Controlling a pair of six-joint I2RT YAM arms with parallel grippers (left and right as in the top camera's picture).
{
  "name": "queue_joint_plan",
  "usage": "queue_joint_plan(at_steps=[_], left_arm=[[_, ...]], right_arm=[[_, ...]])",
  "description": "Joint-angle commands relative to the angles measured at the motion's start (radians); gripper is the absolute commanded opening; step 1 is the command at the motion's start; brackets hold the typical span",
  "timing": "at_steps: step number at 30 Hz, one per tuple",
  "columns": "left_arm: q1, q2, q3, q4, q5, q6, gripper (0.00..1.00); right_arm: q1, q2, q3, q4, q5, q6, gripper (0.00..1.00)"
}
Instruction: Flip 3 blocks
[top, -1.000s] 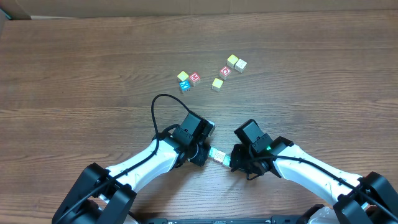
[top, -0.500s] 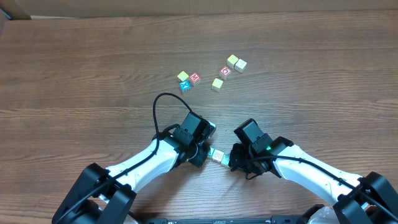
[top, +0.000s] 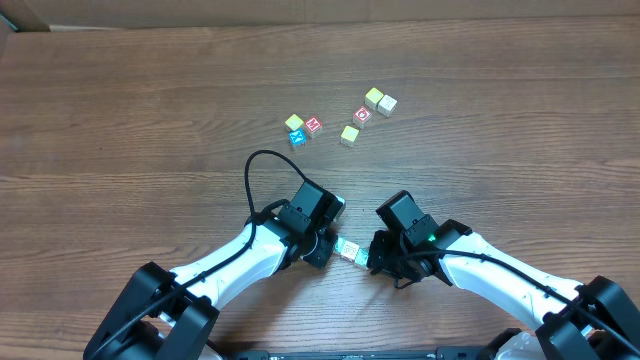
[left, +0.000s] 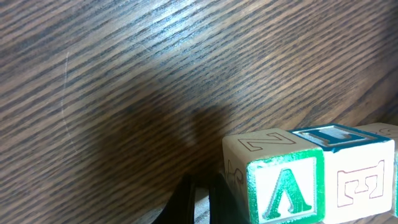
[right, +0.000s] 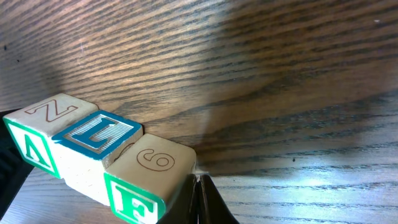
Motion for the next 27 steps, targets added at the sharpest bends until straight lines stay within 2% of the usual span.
queue_joint_plan(at_steps=[1, 9, 27], left_arm=[[-0.006, 0.010, 0.016, -0.004, -0.018, -0.016, 0.04], [-0.005, 0.010, 0.016, -0.006, -0.092, -0.058, 0.04], [-0.005, 0.010, 0.016, 0.042, -0.058, -0.068, 0.04]], right_arm=[[0.007, 0.003, -0.002, 0.008, 0.013, 0.010, 0.04], [0.007, 0.003, -0.002, 0.008, 0.013, 0.010, 0.04], [0.007, 0.003, -0.002, 0.025, 0.012, 0.018, 0.04]])
